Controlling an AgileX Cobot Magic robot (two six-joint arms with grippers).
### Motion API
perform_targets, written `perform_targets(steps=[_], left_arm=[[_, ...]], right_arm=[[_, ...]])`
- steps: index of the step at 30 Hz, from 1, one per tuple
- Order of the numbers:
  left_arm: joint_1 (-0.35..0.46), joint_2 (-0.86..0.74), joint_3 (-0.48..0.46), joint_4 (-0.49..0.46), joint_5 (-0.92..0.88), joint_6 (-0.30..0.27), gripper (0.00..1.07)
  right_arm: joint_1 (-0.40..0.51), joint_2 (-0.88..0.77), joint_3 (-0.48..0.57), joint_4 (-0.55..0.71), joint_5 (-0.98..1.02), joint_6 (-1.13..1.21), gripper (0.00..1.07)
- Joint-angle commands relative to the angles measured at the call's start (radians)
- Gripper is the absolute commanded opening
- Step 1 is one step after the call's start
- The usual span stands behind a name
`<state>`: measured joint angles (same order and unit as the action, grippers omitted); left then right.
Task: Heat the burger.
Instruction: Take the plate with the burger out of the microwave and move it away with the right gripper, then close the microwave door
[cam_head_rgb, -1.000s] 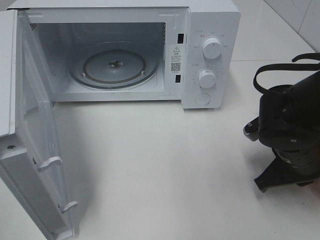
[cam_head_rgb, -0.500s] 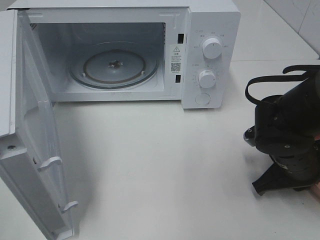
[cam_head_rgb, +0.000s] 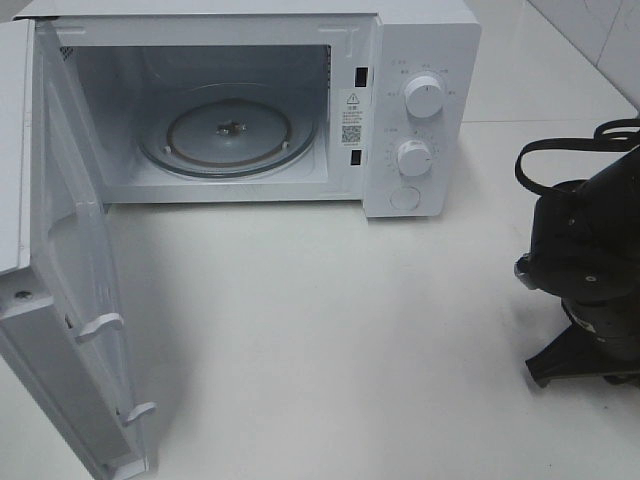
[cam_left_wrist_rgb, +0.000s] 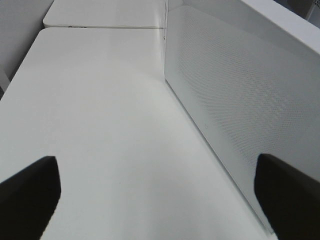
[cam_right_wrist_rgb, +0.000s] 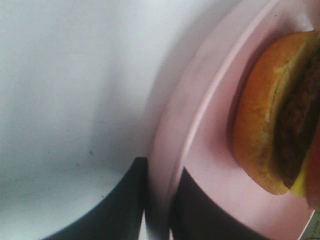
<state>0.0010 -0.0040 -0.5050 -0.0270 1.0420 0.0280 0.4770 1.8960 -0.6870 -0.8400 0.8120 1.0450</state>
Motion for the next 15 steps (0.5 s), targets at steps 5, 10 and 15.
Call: perform_targets(steps=[5, 10, 15], left_arm=[[0.001, -0.021, 0.000, -0.002, -0.004, -0.008, 0.98], [0.001, -0.021, 0.000, -0.002, -0.004, -0.008, 0.98], [0.001, -0.021, 0.000, -0.002, -0.004, -0.008, 0.98]], right_arm=[[0.001, -0.034, 0.002, 0.075, 0.001, -0.087, 0.45], [0.001, -0.096, 0.002, 0.094, 0.001, -0.119, 0.49], [0.001, -0.204, 0.002, 0.149, -0.013, -0.213, 0.49]])
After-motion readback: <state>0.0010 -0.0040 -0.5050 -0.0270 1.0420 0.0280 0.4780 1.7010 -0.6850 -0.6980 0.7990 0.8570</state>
